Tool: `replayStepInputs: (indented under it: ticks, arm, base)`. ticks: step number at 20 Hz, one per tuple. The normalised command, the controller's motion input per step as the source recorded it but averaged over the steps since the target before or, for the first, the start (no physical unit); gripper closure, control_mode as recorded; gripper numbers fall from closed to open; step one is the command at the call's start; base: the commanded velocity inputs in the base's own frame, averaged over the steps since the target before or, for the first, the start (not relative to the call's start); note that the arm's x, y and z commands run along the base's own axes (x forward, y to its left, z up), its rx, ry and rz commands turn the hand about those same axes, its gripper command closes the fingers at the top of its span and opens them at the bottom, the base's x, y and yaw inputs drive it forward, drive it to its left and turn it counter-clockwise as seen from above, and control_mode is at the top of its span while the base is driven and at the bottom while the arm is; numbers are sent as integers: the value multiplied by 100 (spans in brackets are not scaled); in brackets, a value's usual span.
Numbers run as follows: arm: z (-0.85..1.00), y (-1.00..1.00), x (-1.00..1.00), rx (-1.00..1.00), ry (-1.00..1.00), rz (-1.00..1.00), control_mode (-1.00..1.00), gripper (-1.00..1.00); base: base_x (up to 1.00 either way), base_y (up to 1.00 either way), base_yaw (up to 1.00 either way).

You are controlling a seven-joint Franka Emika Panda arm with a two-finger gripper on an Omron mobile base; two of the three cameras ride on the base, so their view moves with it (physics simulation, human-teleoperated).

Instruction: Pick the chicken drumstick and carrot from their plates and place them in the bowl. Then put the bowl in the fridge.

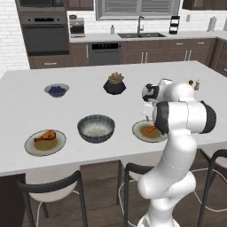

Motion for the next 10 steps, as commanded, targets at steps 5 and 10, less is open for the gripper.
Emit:
replayStepInputs:
  ticks: [5, 10]
  arm:
    - [-26, -1, 71, 0, 5, 0, -100, -100]
    - [-31, -4, 32, 0, 5, 0, -100, -100]
  base:
    - [0, 0, 0]
    - [0, 0, 0]
